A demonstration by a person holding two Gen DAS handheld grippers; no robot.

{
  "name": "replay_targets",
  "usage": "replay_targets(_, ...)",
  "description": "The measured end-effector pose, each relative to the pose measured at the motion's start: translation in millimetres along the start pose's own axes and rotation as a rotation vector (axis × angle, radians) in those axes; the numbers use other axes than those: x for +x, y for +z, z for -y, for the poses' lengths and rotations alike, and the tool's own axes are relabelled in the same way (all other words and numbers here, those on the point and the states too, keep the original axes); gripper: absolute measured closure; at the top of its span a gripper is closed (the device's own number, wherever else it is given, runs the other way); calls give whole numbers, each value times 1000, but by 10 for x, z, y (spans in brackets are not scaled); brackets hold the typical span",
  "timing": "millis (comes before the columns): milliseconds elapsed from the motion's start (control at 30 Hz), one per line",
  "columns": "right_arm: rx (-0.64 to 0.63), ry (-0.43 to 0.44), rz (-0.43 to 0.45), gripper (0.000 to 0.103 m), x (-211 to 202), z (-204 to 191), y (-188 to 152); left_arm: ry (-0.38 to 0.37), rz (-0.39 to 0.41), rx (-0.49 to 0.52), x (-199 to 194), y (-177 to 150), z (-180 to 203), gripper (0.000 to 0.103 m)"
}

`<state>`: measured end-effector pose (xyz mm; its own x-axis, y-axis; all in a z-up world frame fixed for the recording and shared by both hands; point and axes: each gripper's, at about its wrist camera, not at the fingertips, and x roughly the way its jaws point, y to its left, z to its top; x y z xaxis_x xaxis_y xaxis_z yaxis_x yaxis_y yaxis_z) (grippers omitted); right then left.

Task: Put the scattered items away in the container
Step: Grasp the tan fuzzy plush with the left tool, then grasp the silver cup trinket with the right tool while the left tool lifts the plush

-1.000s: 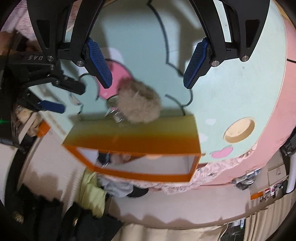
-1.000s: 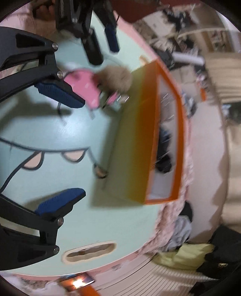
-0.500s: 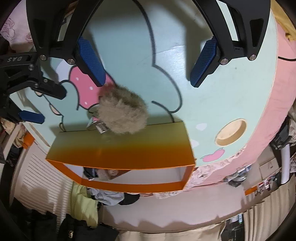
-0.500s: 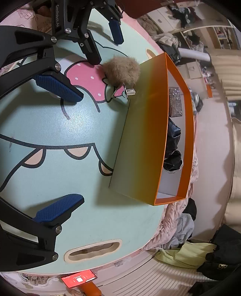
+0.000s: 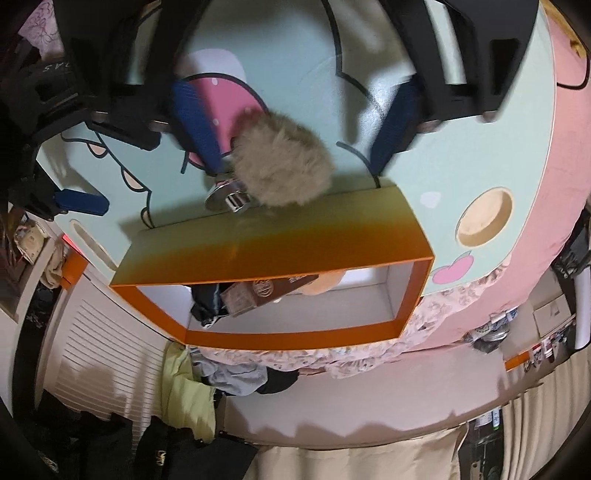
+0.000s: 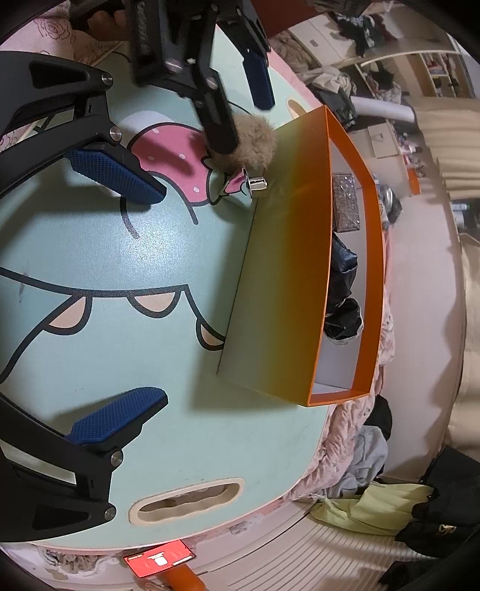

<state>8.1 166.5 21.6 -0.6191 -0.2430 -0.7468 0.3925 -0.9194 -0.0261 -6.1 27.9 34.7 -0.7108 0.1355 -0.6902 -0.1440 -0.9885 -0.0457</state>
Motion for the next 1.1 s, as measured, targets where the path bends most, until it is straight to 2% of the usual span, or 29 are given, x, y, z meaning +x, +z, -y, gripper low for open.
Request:
replay_targets(33, 1, 1, 0, 4, -8, -5, 0, -6, -8, 5, 18, 4, 16, 52)
replay_targets(100, 1, 1, 1, 4, -11, -4, 1, -25, -23, 7, 50, -7, 20, 64)
replay_targets(167, 2, 2, 1, 4, -12, -3, 0, -27, -5, 14, 27, -12, 37, 66)
replay_targets(200, 3, 4, 2, 4, -21, 0, -1, -34, 9, 19, -3, -14, 39, 76)
replay_targets(367, 12, 14, 7, 4, -35, 11, 9, -54, 72, -4, -229, -15, -29, 77)
replay_targets(533, 14, 19, 9, 4, -35, 22, 10, -62, 86, -8, -368, -65, -110, 79)
replay_targets(767, 17, 118, 92, 4, -190, 12, 78, -80, 107, -23, -563, -169, -169, 79)
replay_targets(933, -20, 186, 54, 4, -100, -131, 251, -74, 140, -55, -666, -121, -278, 79)
replay_targets(1100, -68, 212, 32, 4, -21, -271, 377, -74, 141, -59, -671, -129, -288, 79)
